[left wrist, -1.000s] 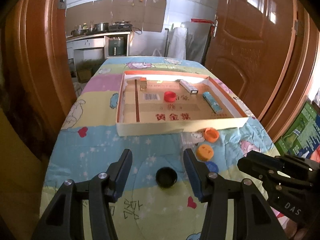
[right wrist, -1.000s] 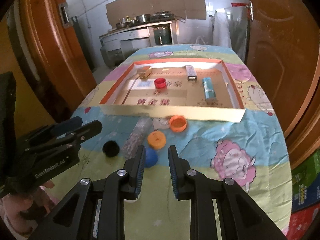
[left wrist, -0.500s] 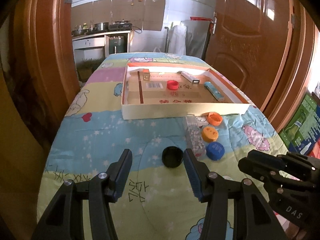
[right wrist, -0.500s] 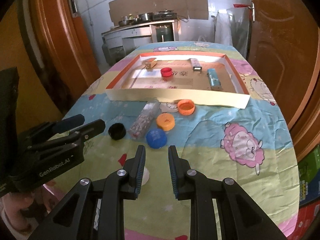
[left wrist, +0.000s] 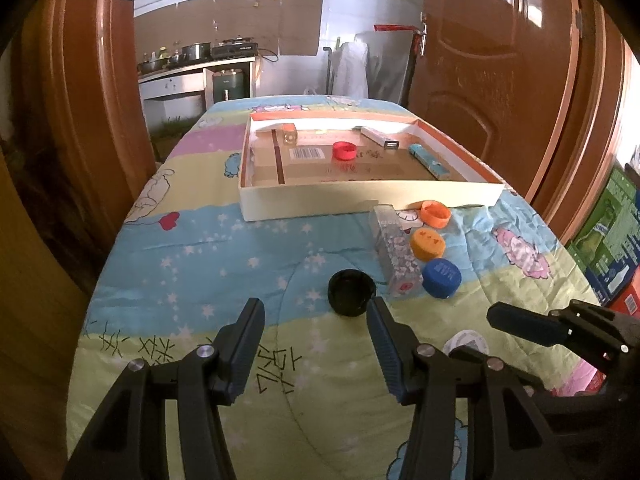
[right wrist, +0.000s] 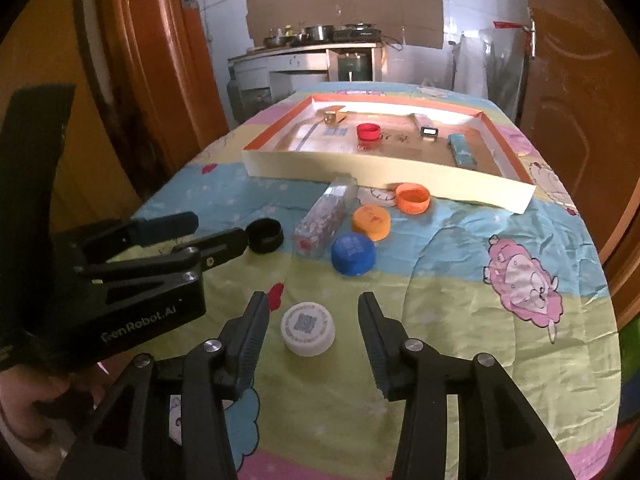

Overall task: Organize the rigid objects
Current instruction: 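Close the right tool on the white QR-code cap while the left tool closes on the black cap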

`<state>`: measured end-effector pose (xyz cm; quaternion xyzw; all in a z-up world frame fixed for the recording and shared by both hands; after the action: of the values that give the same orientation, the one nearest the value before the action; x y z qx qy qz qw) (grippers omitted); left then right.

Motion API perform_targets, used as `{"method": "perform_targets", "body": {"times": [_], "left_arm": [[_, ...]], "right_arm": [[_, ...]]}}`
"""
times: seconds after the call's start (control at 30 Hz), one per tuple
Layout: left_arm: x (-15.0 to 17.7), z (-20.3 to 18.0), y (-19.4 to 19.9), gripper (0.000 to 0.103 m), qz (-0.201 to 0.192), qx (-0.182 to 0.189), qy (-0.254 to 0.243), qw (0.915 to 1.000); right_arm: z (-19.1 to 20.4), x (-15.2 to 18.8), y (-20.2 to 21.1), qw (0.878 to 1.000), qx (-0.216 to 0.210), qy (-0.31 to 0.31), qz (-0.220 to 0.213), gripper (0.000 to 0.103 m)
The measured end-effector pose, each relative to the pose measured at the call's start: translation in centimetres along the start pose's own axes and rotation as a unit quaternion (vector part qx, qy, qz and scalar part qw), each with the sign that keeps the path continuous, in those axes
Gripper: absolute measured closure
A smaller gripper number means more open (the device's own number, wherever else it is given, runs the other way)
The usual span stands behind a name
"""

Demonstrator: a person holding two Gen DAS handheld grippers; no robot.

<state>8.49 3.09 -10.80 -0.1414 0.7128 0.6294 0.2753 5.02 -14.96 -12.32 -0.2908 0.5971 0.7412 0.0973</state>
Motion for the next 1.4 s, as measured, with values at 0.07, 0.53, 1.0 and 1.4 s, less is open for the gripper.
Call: {"method": "perform_targets", "body": {"times": [0.07,0.53,1.0,1.4], "left_arm": [[0.0,-0.1,-0.2,0.050,0.002,0.000,-0.003,1.0000],[-0.6,-1.2,-2.5,0.050,0.023,-0.006,-0.021,0.9995],[-2.0,-2.1,-3.6,0.061,0.038,-0.017,-0.039,0.9984],[-1.6,-1.3,-2.7,0.073,0.027,0.004,-0.018,0.9995]], "right_arm": [[-0.1,0.0,-0.5,1.000,-0.001,-0.002,0.005,0.055],[-0.5,0.3,-1.5,1.000,0.006,0.005,0.011,0.072],[-0.7,0.5,-1.3,1.000,0.001,0.003,0.010,0.072],[-0.7,0.4,-1.3,1.000,-0.004,0.001,0.009,0.073]]}}
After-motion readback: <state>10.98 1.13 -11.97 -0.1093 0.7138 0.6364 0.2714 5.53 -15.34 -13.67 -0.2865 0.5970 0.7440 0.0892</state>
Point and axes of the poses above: each gripper's, at about its wrist camera, not at the fingertips, and y roughly against the way its jaws point, z to its left, x to its underside, the point moved 1 cm from there along -y, roughly the way its jaws point, and after that the axes turned 10 degrees about z, right-handed, at the moved point
